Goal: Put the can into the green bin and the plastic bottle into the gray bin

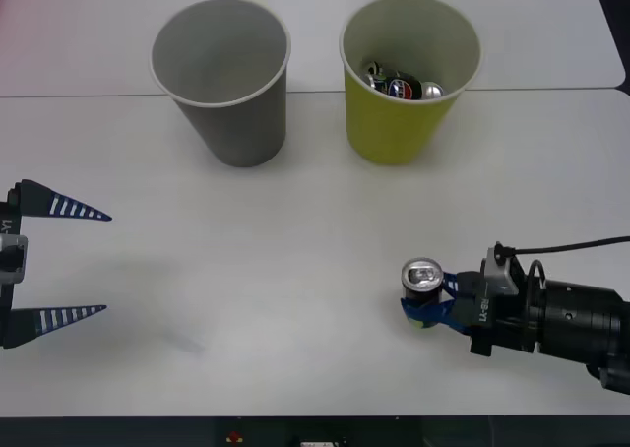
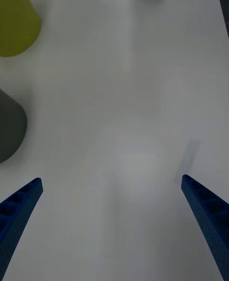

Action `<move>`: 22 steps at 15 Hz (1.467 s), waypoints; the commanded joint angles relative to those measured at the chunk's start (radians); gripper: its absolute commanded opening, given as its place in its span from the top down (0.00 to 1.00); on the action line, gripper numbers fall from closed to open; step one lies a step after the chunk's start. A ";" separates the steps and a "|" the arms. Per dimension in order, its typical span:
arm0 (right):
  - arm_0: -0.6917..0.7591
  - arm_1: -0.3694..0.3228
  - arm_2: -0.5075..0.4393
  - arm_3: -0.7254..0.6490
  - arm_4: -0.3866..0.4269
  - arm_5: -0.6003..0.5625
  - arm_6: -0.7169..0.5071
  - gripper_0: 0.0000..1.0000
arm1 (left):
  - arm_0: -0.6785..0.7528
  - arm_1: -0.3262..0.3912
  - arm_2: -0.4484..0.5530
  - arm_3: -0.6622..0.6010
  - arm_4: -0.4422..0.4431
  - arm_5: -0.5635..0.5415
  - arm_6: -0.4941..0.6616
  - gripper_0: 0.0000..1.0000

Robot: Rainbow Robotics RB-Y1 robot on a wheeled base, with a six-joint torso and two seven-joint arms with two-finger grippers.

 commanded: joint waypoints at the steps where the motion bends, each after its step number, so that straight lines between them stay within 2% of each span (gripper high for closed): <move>1: 0.061 -0.008 -0.104 -0.171 0.149 -0.009 -0.264 1.00 | 0.000 0.000 0.000 0.000 0.000 0.000 0.000 0.00; 4: 0.095 -0.006 -0.188 -0.333 0.311 -0.030 -0.571 1.00 | 0.000 0.000 0.000 0.000 0.000 0.000 0.000 0.00; 7: 0.097 -0.006 -0.280 -0.485 0.469 -0.107 -0.893 1.00 | 0.000 0.000 0.000 0.000 0.000 0.000 0.000 0.00; 9: 0.083 -0.006 -0.348 -0.576 0.536 -0.177 -1.081 1.00 | 0.000 0.000 0.000 0.000 0.000 0.000 0.000 0.00; 12: 0.023 -0.006 -0.421 -0.639 0.544 -0.286 -1.262 1.00 | 0.000 0.000 0.000 0.000 0.000 0.000 0.000 0.00; 17: -0.149 -0.023 -0.487 -0.645 0.559 -0.455 -1.398 1.00 | 0.000 0.000 0.000 0.000 0.000 0.000 0.000 0.00; 20: -0.264 -0.054 -0.490 -0.643 0.625 -0.542 -1.410 1.00 | 0.000 0.000 0.000 0.000 0.000 0.000 0.000 0.00; 22: -0.350 -0.065 -0.490 -0.603 0.627 -0.612 -1.418 1.00 | 0.000 0.000 0.000 0.000 0.000 0.000 0.000 0.00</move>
